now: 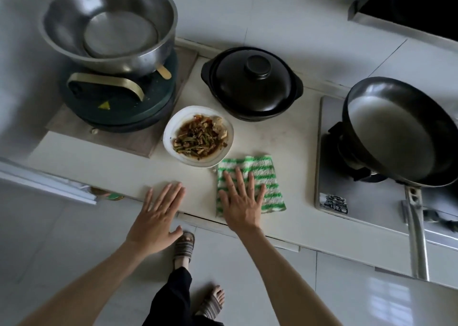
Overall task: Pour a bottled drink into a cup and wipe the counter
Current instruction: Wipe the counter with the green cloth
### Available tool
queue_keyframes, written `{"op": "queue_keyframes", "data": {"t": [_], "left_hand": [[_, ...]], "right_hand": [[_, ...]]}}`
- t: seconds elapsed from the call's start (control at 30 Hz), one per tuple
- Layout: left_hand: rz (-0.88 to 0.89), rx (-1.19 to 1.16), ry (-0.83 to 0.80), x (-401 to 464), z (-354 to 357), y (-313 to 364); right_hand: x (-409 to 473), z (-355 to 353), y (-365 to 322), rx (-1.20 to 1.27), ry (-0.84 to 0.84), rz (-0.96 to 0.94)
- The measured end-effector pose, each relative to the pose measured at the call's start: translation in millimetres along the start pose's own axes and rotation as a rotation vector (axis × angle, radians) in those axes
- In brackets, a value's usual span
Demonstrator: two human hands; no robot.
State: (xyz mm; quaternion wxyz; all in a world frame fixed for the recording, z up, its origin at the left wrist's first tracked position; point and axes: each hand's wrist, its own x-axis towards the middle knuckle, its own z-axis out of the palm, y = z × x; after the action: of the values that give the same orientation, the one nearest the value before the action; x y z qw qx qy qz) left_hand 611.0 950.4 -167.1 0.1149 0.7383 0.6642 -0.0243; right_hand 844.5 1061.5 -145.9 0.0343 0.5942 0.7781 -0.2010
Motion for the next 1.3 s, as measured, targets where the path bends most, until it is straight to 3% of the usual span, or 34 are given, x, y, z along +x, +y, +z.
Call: {"op": "queue_keyframes", "data": {"t": [0.13, 0.27, 0.7, 1.0, 1.3], "left_hand": [[0.004, 0.024, 0.041, 3.4, 5.8, -2.1], [-0.01, 0.049, 0.042, 1.3, 12.6, -9.3], [0.036, 0.014, -0.023, -3.2, 0.1, -5.1], [0.025, -0.015, -0.005, -5.5, -1.8, -9.3], [0.043, 0.038, 0.081, 4.3, 8.2, 4.6]], "right_hand": [[74.2, -19.2, 27.4, -0.022, 0.083, 0.122], [114.1, -31.6, 41.5, -0.04, 0.054, 0.151], [-53.8, 4.4, 40.9, 0.021, -0.044, 0.252], [-61.3, -14.4, 32.6, 0.083, -0.218, 0.237], [-38.8, -20.2, 54.4, 0.038, -0.157, 0.268]]}}
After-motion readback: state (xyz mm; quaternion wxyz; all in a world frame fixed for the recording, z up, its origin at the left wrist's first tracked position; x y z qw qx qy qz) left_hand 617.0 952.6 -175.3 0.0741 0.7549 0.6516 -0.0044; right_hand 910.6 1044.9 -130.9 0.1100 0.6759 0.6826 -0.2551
